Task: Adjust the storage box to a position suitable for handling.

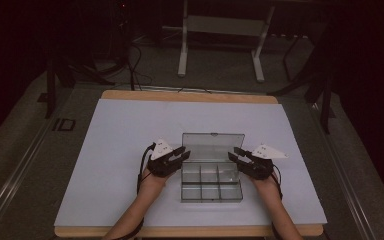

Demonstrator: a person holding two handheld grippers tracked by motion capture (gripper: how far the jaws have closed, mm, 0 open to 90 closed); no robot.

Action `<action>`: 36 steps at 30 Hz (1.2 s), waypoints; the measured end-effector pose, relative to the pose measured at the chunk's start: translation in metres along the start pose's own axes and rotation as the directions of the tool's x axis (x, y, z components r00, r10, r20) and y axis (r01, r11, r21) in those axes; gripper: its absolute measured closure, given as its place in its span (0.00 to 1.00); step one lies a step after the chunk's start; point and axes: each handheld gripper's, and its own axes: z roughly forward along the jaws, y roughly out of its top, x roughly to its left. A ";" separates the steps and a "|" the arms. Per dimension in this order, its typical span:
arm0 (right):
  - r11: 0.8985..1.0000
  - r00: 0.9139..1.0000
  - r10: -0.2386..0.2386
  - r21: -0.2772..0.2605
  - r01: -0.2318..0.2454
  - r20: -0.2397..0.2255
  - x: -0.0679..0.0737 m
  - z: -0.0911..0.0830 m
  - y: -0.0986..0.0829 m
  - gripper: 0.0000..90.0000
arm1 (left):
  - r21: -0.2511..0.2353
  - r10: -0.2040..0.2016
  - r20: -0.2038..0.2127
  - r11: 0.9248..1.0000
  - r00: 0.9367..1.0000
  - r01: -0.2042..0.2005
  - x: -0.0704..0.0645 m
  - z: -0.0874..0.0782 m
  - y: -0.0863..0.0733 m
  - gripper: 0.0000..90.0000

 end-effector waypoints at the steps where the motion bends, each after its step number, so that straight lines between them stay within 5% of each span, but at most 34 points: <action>1: 1.000 1.000 0.001 0.002 -0.001 0.003 0.000 0.000 0.000 0.70 | 0.005 -0.002 -0.002 1.000 1.000 0.002 0.000 0.001 0.000 0.78; 20: 0.995 0.997 0.074 0.059 -0.075 0.020 -0.002 0.012 -0.005 0.65 | 0.034 -0.068 -0.010 0.997 0.998 0.068 0.003 0.009 -0.005 0.75; 29: 0.989 0.996 0.091 0.118 -0.091 0.008 -0.004 0.016 -0.002 0.60 | 0.056 -0.094 -0.015 0.994 0.996 0.094 0.003 0.013 -0.005 0.70; 36: 0.977 0.988 0.157 0.149 -0.155 -0.003 -0.008 0.020 0.001 0.57 | 0.082 -0.113 -0.024 0.990 0.993 0.115 0.002 0.018 -0.005 0.64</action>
